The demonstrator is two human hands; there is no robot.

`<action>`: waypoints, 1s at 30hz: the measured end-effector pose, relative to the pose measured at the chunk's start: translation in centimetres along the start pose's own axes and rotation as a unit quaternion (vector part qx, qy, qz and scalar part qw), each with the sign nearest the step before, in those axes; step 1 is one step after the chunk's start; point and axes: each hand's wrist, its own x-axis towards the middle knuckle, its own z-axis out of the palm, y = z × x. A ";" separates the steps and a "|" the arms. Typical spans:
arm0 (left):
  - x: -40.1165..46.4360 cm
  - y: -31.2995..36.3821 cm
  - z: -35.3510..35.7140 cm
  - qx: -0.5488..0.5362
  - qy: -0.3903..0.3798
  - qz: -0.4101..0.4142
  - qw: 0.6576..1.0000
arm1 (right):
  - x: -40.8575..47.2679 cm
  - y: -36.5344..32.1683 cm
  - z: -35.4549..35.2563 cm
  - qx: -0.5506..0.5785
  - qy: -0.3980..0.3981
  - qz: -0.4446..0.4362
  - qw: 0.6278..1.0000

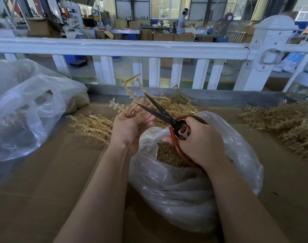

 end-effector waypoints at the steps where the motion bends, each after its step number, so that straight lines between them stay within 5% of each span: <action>1: 0.0 0.0 0.0 -0.005 0.004 -0.007 1.000 | 0.0 0.0 0.0 -0.009 0.003 -0.001 1.000; 10: 0.0 0.1 -0.3 -0.058 0.002 -0.058 0.997 | 0.0 0.1 0.1 -0.018 -0.005 -0.008 1.000; 30: -0.3 0.7 -0.2 -0.020 -0.011 0.020 1.000 | -0.2 -0.4 -0.3 0.032 0.003 -0.012 0.999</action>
